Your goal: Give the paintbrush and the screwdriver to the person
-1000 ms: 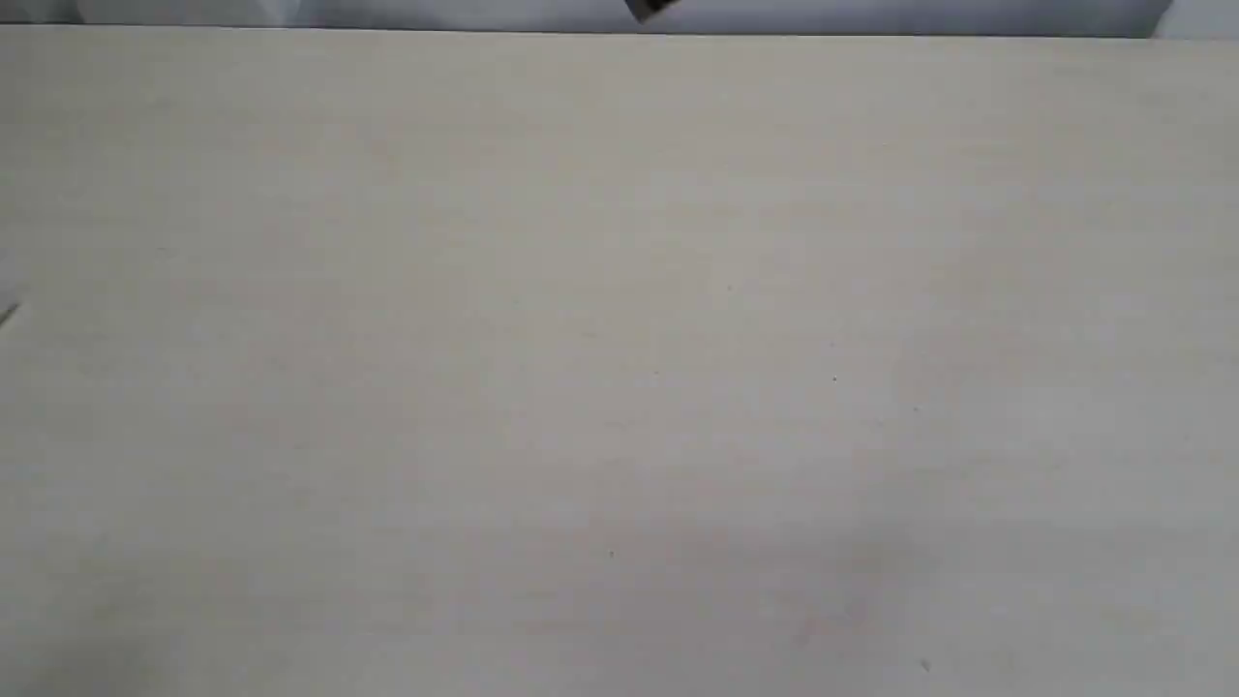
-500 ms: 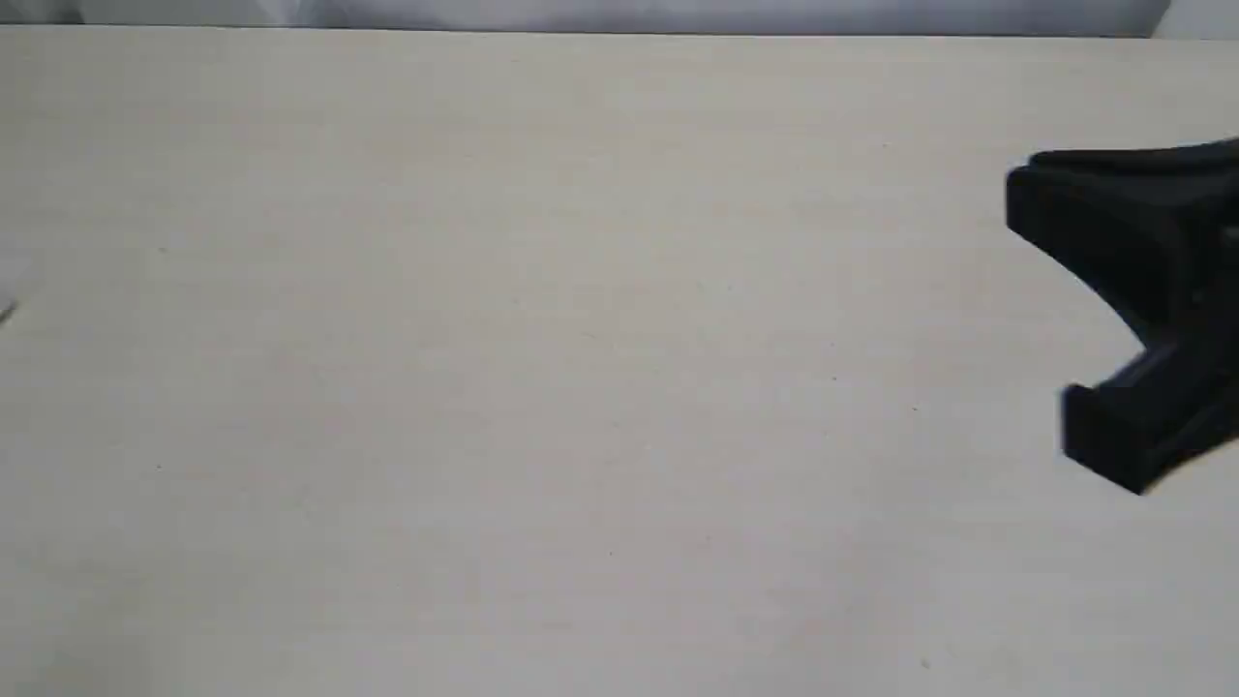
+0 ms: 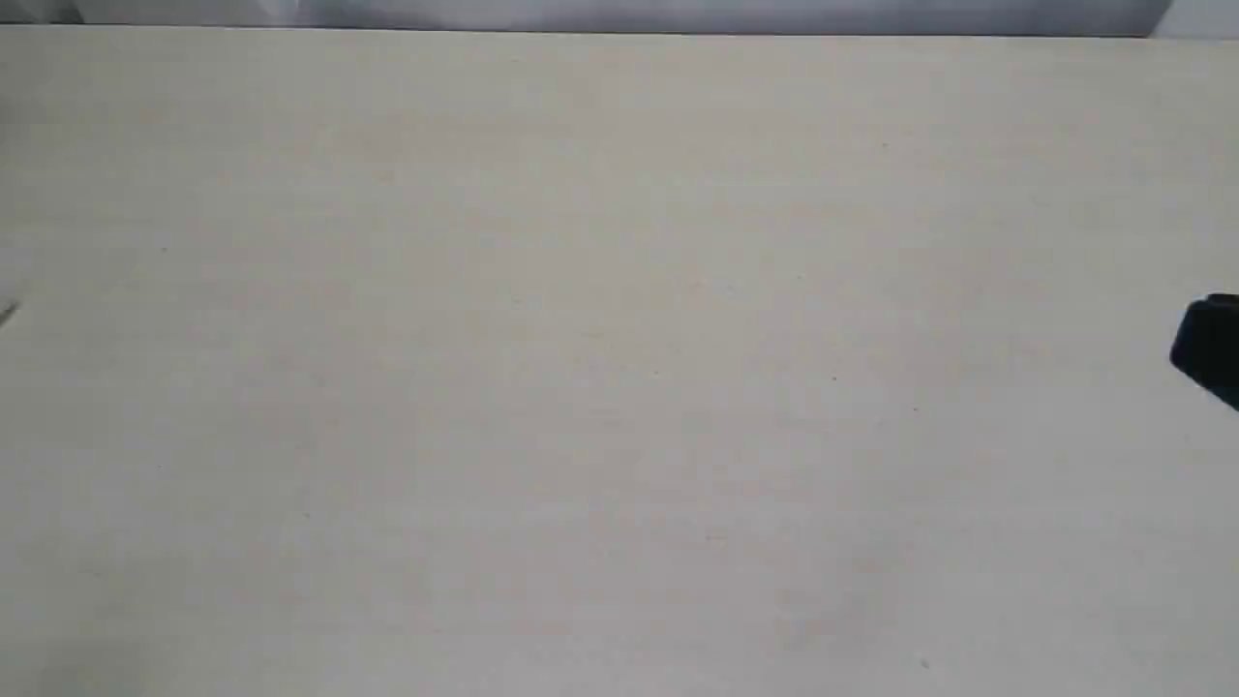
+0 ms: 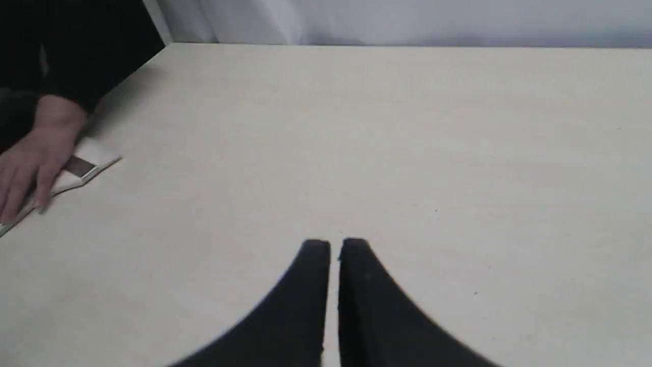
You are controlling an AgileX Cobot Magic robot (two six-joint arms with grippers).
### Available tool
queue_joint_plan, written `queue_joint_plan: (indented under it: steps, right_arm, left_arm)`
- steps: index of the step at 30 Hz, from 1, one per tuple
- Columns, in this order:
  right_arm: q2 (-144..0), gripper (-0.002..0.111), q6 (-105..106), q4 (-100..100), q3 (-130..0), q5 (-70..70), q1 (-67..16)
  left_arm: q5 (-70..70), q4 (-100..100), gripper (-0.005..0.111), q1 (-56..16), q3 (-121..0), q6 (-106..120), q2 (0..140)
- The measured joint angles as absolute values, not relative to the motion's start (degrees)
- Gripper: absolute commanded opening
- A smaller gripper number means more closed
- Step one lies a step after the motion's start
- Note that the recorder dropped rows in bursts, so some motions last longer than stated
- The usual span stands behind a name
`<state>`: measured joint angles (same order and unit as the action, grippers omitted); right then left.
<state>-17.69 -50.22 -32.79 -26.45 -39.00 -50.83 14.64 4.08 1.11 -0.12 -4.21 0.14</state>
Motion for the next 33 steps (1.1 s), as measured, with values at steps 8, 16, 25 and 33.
queue_joint_plan:
  steps: [8,16,25,33]
  right_arm:
    - [-14.7,0.004,-50.2,-42.2,-26.5,-42.7,-50.8]
    - [-7.5,0.004,-50.2,-47.0,-21.8,-39.4,-40.8]
    - [-2.6,0.004,-50.2,-47.8,-11.6,-11.2,-14.2]
    - [-0.3,0.004,-50.4,-41.4,-3.1,-5.4,5.5]
  left_arm:
    - [14.6,4.1,0.000,1.1,-0.1,-4.2,0.1]
    - [14.6,4.1,0.000,1.1,-0.1,-4.2,0.1]
    - [14.6,4.1,0.000,1.1,-0.1,-4.2,0.1]
    - [14.6,4.1,0.000,1.1,-0.1,-4.2,0.1]
